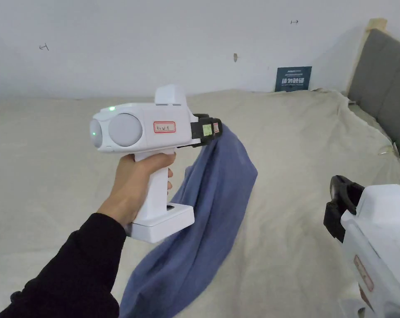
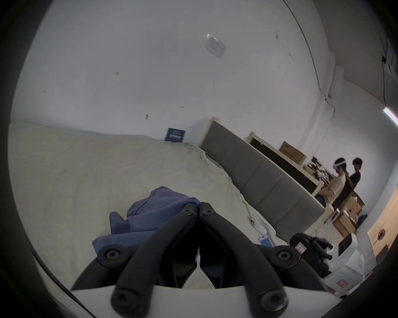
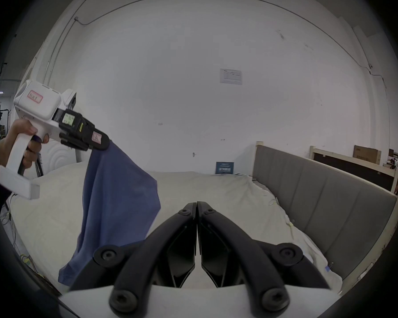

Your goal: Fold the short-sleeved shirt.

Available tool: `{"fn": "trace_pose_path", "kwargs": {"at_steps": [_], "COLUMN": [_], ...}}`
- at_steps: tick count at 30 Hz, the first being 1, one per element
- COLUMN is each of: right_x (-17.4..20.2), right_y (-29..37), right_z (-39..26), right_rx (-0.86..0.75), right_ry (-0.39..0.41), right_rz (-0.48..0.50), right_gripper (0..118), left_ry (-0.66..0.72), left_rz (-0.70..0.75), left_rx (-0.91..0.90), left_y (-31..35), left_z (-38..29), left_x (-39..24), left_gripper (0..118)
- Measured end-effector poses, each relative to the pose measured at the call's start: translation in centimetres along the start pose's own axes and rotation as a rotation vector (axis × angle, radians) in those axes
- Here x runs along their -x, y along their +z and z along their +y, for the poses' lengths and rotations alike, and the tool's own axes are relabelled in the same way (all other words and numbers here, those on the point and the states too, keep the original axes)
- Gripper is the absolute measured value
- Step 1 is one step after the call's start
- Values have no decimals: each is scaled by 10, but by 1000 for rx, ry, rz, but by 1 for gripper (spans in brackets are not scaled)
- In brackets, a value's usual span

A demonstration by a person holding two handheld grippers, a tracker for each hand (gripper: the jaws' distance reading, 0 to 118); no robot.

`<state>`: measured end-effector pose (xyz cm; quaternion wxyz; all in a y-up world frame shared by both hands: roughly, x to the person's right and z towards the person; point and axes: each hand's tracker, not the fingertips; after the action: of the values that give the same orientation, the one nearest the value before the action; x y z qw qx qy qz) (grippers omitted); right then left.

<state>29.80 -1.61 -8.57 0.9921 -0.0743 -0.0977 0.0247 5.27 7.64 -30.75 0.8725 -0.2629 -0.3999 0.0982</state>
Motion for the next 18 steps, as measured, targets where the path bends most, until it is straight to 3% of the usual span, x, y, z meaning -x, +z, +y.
{"fn": "trace_pose_path", "kwargs": {"at_steps": [11,18], "right_x": [-23,-19], "right_y": [7,5], "right_z": [-20,-35], "right_rx": [50,88], "right_ry": [-16,-33], "right_rz": [-49,-35], "right_gripper": [0,0], "left_ry": [30,68], "left_rz": [-24,109], "left_rx": [319,510], "left_y": [-84,-116], "left_z": [-127,-199], "left_x": [9,33], "left_gripper": [0,0]}}
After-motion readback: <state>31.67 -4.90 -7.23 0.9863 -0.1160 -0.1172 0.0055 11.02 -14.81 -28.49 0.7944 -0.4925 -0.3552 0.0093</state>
